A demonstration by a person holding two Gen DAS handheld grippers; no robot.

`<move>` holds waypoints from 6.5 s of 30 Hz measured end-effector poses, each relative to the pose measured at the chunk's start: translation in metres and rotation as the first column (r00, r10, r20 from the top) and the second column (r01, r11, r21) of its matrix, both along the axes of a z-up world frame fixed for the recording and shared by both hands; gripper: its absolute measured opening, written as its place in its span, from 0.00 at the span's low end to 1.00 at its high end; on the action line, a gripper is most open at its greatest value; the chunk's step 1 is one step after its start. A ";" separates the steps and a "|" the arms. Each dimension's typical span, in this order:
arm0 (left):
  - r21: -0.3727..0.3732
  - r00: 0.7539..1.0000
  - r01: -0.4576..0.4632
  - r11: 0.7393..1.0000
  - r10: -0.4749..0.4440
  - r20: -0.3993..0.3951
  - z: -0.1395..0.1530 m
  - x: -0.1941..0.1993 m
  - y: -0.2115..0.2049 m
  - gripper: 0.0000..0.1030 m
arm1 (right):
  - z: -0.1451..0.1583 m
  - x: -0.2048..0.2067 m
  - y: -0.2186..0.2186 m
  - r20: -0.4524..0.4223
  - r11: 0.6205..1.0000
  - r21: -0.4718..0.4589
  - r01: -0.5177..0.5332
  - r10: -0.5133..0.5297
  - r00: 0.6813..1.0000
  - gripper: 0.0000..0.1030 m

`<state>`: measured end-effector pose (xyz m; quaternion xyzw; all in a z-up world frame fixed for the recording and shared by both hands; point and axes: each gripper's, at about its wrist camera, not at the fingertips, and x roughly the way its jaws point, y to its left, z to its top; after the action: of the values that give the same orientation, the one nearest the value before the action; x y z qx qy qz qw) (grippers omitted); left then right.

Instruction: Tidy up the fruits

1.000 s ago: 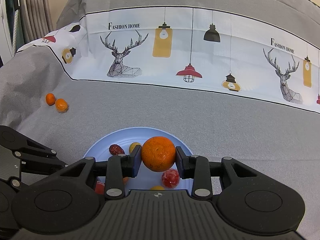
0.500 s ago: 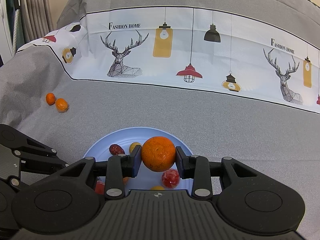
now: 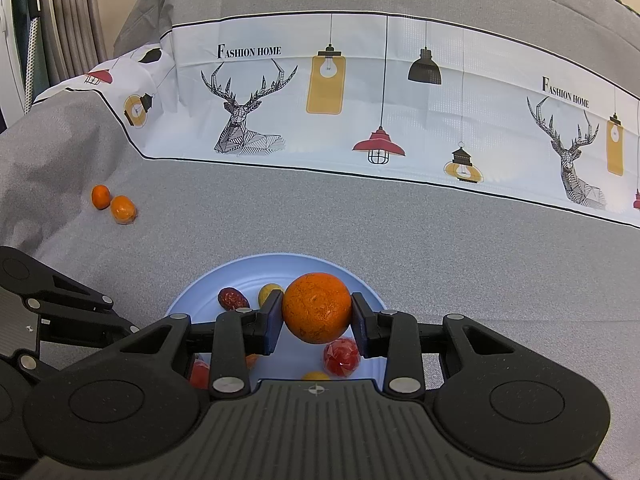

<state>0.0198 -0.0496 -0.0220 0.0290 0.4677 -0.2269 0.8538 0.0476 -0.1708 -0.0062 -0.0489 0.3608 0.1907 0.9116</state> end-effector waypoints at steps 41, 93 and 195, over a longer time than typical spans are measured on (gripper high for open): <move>-0.005 0.998 -0.056 0.998 0.056 0.000 0.003 0.007 0.009 0.46 | -0.001 0.004 -0.004 0.019 0.998 -0.025 0.057 -0.057 0.998 0.62; 0.030 0.981 -0.194 0.981 0.193 0.022 0.012 0.014 0.034 0.25 | 0.001 0.004 -0.003 0.038 0.996 -0.025 0.088 -0.087 0.996 0.61; 0.076 0.897 -0.428 0.901 0.413 0.156 0.030 -0.015 0.080 0.29 | 0.019 -0.015 -0.030 -0.044 0.968 0.150 0.201 -0.196 0.980 0.36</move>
<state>0.0048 0.0309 0.0078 -0.0114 0.4153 -0.0089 0.9096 0.0324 -0.2012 0.0129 0.0604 0.3611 0.1263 0.9220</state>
